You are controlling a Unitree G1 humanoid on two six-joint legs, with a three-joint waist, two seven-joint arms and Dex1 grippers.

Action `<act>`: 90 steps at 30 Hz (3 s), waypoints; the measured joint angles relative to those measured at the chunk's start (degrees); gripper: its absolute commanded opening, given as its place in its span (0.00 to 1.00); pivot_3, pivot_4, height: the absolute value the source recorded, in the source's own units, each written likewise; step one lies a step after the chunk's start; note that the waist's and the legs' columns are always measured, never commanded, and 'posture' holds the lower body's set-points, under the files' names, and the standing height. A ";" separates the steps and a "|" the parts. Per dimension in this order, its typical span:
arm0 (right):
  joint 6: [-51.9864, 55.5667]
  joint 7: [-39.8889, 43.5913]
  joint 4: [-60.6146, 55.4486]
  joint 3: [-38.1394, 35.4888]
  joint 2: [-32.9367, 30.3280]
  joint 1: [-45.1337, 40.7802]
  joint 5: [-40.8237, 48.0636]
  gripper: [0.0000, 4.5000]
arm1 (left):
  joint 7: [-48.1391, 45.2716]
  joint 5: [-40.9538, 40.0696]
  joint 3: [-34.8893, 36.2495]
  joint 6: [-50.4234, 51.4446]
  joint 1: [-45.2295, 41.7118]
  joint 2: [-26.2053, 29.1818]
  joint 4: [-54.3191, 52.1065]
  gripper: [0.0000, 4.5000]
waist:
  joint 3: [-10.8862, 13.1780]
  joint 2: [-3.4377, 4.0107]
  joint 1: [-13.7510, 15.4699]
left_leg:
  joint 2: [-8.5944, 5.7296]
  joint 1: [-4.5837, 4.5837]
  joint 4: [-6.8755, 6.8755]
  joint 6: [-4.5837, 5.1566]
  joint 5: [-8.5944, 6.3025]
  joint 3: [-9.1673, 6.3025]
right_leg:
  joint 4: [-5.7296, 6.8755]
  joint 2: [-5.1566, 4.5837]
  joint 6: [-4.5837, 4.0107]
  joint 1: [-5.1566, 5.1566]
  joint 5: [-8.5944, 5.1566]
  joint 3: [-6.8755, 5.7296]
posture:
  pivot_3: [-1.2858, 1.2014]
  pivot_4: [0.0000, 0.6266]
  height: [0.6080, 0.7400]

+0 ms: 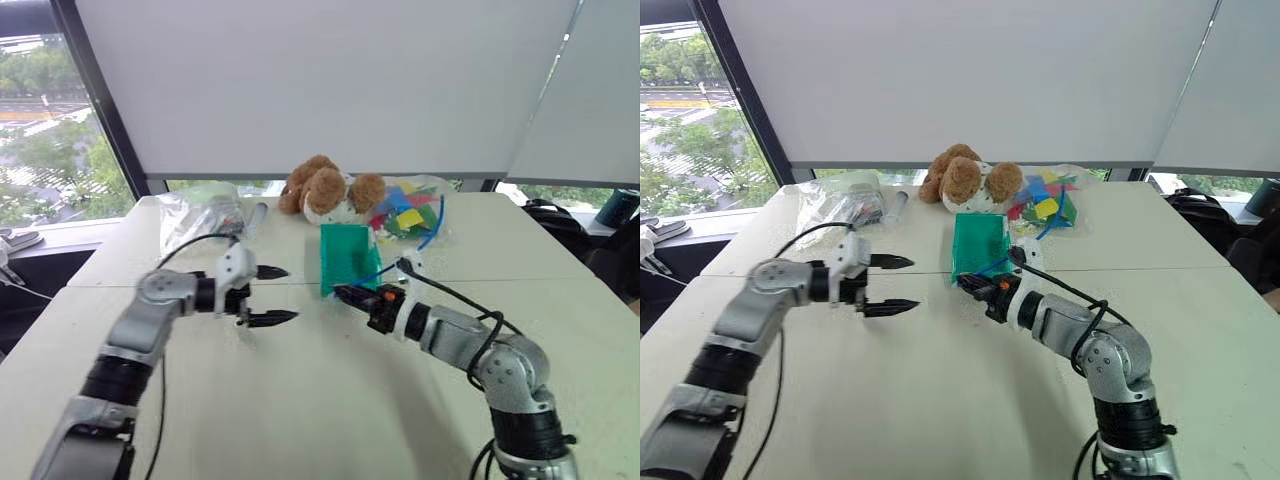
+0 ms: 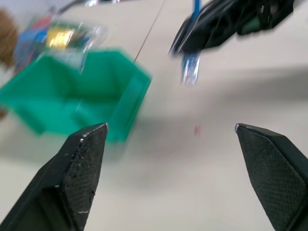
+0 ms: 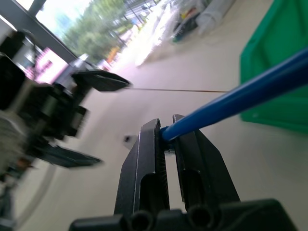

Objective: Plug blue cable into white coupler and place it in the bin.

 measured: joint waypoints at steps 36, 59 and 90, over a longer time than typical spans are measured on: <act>-11.66 19.22 1.12 13.24 -5.32 -5.52 -18.50 0.00 | -0.70 9.44 -0.61 -24.43 -3.54 -6.30 42.39 0.49 | 0.00 -0.07 0.45 | -0.05 -0.02 0.04 0.00 0.00 0.06 | 0.00 -0.08 0.01 0.02 0.01 -0.04 | 0.52 0.24 1.00; -20.81 37.22 4.98 19.17 -17.13 -10.36 -27.32 0.00 | -11.85 13.13 -11.63 -23.33 -6.31 -21.85 34.80 0.09 | 0.01 -0.08 0.39 | -0.05 -0.04 0.07 0.00 0.00 0.06 | -0.02 -0.04 0.01 0.03 0.00 -0.05 | 0.52 0.24 1.00; -27.47 43.06 11.47 24.02 -10.84 -8.72 -37.15 0.00 | -10.98 17.04 -13.19 -29.09 -10.36 -24.27 41.09 0.09 | 0.00 -0.08 0.48 | -0.06 -0.03 0.15 0.00 0.00 0.02 | 0.00 -0.05 0.01 0.08 0.01 -0.06 | 0.52 0.24 1.00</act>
